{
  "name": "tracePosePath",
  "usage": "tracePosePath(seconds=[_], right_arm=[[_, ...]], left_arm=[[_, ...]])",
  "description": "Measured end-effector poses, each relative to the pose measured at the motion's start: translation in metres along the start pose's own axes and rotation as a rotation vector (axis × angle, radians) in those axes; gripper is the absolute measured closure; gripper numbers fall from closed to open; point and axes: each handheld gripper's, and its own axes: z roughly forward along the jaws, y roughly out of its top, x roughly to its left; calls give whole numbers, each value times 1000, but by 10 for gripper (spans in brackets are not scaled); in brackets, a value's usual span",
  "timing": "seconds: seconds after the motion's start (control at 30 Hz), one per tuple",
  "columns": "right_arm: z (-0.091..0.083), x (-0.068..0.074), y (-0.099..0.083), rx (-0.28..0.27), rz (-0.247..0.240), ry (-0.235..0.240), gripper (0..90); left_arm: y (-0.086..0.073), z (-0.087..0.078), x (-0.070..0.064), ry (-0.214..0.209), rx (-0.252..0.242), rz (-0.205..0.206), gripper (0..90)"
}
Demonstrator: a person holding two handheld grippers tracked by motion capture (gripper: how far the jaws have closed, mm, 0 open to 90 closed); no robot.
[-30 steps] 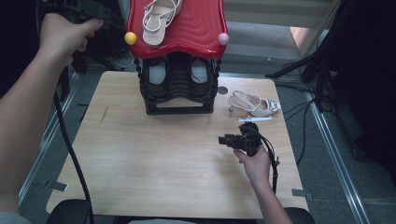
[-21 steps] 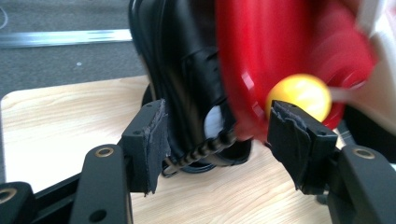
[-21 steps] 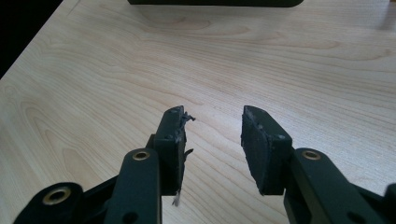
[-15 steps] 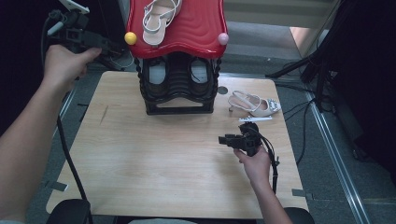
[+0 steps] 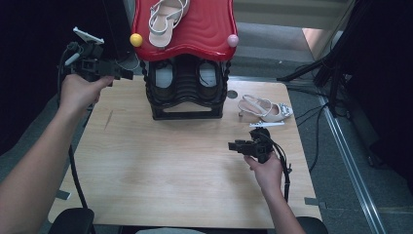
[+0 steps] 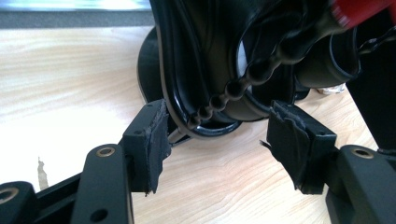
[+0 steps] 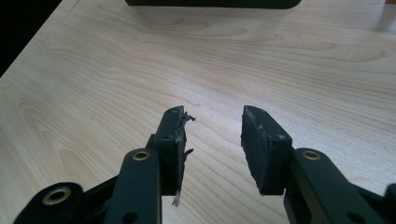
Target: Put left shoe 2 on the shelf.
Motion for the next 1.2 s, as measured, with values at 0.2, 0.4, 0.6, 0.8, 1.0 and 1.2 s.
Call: tracePosePath(seconds=[0.2,0.4,0.6,0.8,1.0,1.2], right_arm=[[1,0,0,1,-2,-1,613],[2,1,0,2,-5,-1,614],[2,0,0,-5,-3,-4,615],[1,-2,1,-5,-2,-12,623],[2,-3,0,-7,-1,-18,624],[0,-7,2,-16,35,-20,645]], left_arm=[[-16,10,2,-5,15,-6,388],[-39,22,6,-35,17,-19,388],[-59,35,9,-12,32,-18,388],[-78,47,11,-1,46,-12,386],[-98,55,11,9,49,13,385],[-116,60,15,-11,46,-5,384]])
